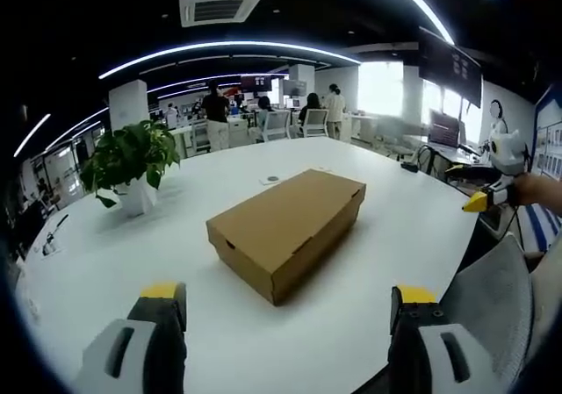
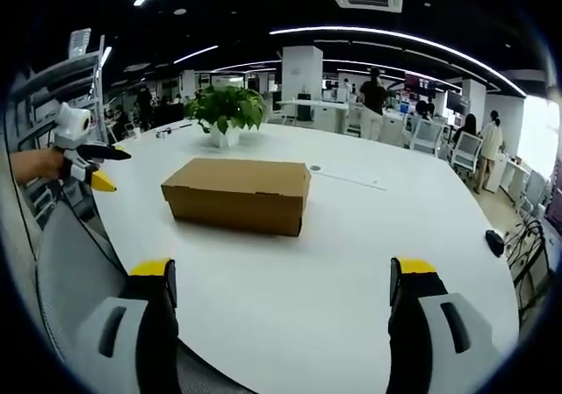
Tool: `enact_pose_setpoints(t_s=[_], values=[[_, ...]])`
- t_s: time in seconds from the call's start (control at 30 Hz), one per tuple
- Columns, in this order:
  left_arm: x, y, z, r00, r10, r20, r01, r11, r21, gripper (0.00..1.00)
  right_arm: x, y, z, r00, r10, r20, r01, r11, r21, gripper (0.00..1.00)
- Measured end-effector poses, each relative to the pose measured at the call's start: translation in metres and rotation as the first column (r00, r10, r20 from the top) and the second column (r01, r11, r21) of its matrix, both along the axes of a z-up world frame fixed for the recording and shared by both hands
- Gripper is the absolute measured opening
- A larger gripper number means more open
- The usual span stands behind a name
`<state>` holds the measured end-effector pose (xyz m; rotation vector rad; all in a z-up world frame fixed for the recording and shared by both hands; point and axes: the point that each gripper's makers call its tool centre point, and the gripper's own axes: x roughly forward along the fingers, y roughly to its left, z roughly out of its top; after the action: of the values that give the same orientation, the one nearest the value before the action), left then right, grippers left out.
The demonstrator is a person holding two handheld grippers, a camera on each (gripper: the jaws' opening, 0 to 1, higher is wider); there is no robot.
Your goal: Operate the shoe box by opening the lid, removing the specified soft item, and placing it in the target area until the item is outside and the box remains undamaged.
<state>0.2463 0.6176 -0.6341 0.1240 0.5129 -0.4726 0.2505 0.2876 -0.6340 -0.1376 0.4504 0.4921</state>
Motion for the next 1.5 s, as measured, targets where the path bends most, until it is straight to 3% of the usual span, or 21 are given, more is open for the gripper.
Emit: enact_pose_setpoints(t_s=[1.07, 1.5], values=[[0.007, -0.009, -0.009, 1.0, -0.007, -0.025, 0.007, 1.0, 0.016, 0.97, 0.011, -0.002, -0.005, 0.999, 0.036, -0.02, -0.036, 0.999, -0.011, 0.96], [0.019, -0.015, -0.018, 0.999, -0.011, -0.051, 0.012, 0.999, 0.029, 0.97, 0.028, -0.005, -0.013, 0.997, 0.07, -0.045, -0.071, 0.997, -0.019, 0.96]])
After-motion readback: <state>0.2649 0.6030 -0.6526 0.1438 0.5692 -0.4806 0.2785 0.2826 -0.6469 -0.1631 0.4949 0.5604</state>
